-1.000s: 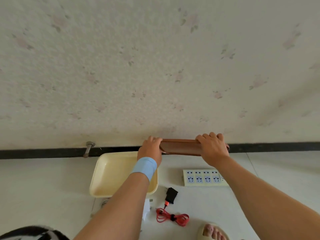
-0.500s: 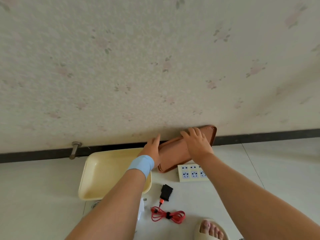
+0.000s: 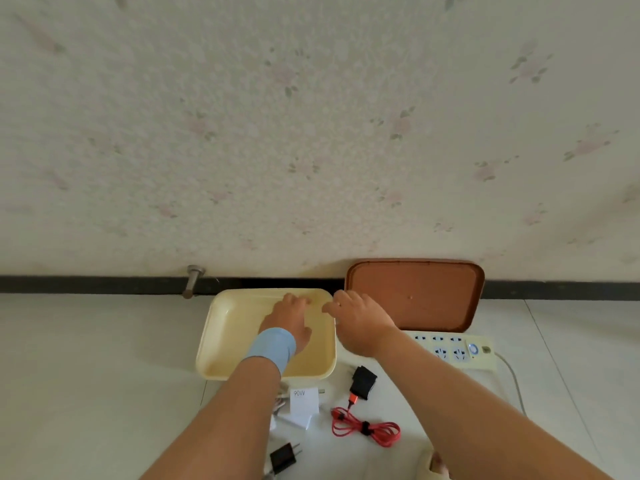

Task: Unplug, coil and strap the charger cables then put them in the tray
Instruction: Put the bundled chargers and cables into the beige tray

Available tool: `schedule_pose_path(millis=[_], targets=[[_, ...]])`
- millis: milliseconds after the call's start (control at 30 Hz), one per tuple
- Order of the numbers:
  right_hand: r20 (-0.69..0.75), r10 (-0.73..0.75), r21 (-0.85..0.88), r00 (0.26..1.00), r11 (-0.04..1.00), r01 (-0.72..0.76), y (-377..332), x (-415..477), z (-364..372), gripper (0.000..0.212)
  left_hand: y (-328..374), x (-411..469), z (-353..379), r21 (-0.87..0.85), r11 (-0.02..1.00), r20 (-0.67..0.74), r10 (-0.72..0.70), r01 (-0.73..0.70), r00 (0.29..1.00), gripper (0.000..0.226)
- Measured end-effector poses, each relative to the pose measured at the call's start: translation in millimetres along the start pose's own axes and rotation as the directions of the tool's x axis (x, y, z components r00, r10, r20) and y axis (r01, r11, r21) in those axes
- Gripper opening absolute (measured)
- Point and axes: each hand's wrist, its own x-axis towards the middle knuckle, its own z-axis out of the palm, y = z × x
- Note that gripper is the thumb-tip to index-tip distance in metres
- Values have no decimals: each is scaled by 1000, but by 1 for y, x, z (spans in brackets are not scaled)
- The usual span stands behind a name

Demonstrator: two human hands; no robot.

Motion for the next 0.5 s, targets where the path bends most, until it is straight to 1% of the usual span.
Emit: schedule_pose_path(millis=[67, 133, 200, 233, 300, 367, 500], targets=[[139, -24, 42, 990, 999, 18, -19, 4, 15, 56, -22, -8, 8, 101, 995, 129, -21, 8, 991, 63], [284, -23, 23, 958, 1000, 17, -34, 7, 32, 69, -42, -15, 15, 172, 985, 238, -49, 8, 970, 69], [380, -10, -24, 925, 999, 21, -46, 10, 49, 77, -59, -21, 22, 187, 982, 326, -66, 4, 943, 74], [407, 5, -44, 913, 999, 14, -49, 12, 57, 77, -66, -22, 26, 188, 982, 355, -71, 3, 932, 74], [411, 37, -85, 911, 996, -2, -53, 17, 68, 72, -76, -24, 33, 217, 976, 371, -73, -10, 926, 72], [388, 43, -121, 921, 993, 4, -54, 25, 73, 66, -84, -22, 38, 236, 972, 355, -71, -16, 932, 66], [374, -25, -158, 927, 983, 90, -57, 36, 69, 61, -98, -18, 45, 147, 986, 260, -110, 74, 959, 51]])
